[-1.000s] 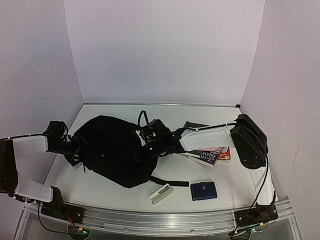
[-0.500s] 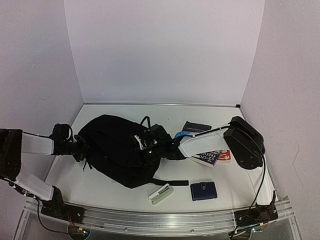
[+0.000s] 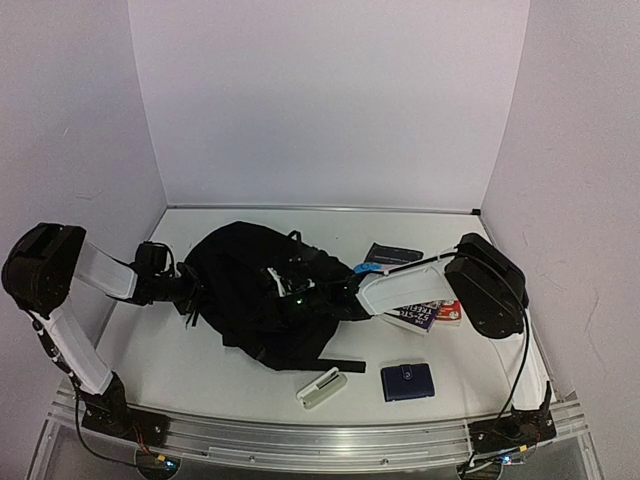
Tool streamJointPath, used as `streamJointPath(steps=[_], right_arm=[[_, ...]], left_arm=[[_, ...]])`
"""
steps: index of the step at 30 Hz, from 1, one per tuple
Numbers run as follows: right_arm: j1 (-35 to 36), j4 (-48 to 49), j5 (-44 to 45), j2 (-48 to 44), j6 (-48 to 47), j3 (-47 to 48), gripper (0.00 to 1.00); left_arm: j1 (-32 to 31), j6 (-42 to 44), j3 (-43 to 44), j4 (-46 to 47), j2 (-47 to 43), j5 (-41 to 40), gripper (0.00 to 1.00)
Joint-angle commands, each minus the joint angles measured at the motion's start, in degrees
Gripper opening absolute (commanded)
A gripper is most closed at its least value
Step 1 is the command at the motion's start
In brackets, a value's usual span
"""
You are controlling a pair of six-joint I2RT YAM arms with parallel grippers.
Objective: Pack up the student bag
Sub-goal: Adjust the student bag at the center of the board.
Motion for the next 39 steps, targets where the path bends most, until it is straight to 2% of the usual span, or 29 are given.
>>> streamJointPath(steps=[1, 5, 7, 9, 11, 21, 28, 33, 35, 39], right_arm=[[0.25, 4.06, -0.62, -1.18, 1.6, 1.91, 0.09], [0.38, 4.62, 0.72, -2.53, 1.73, 2.46, 0.07], [0.39, 4.6, 2.11, -2.34, 1.44, 2.52, 0.07], [0.67, 4.48, 3.72, -1.69, 1.11, 2.34, 0.07], [1.17, 4.1, 5.5, -0.68, 0.33, 2.32, 0.06], [4.97, -2.79, 14.67, 4.64, -7.05, 8.2, 0.03], [6.59, -7.06, 18.47, 7.68, -10.21, 11.26, 0.03], [7.78, -10.07, 19.84, 7.64, -11.98, 12.9, 0.03], [7.9, -10.66, 19.99, 5.82, -12.27, 12.32, 0.06], [7.91, -11.61, 21.11, -0.34, -12.5, 9.17, 0.3]], left_arm=[[-0.95, -1.98, 6.2, 11.04, 6.93, 1.89, 0.0], [-0.96, -1.38, 10.22, 15.13, 11.75, 3.55, 0.02], [-0.82, -0.9, 11.56, 15.44, 12.37, 4.15, 0.09], [-0.38, 0.23, 11.82, 13.99, 11.43, 3.7, 0.21], [0.4, 2.13, 11.29, 10.72, 9.52, 2.66, 0.36], [4.15, 8.88, 3.48, -10.61, -4.64, -6.03, 0.68], [5.89, 12.01, 0.88, -25.1, -20.55, -15.68, 0.75], [5.54, 18.93, 7.49, -32.06, -25.53, -14.22, 0.82], [5.05, 19.56, 9.61, -33.15, -24.58, -12.13, 0.84], [2.74, 16.65, 9.3, -29.07, -20.86, -7.84, 0.87]])
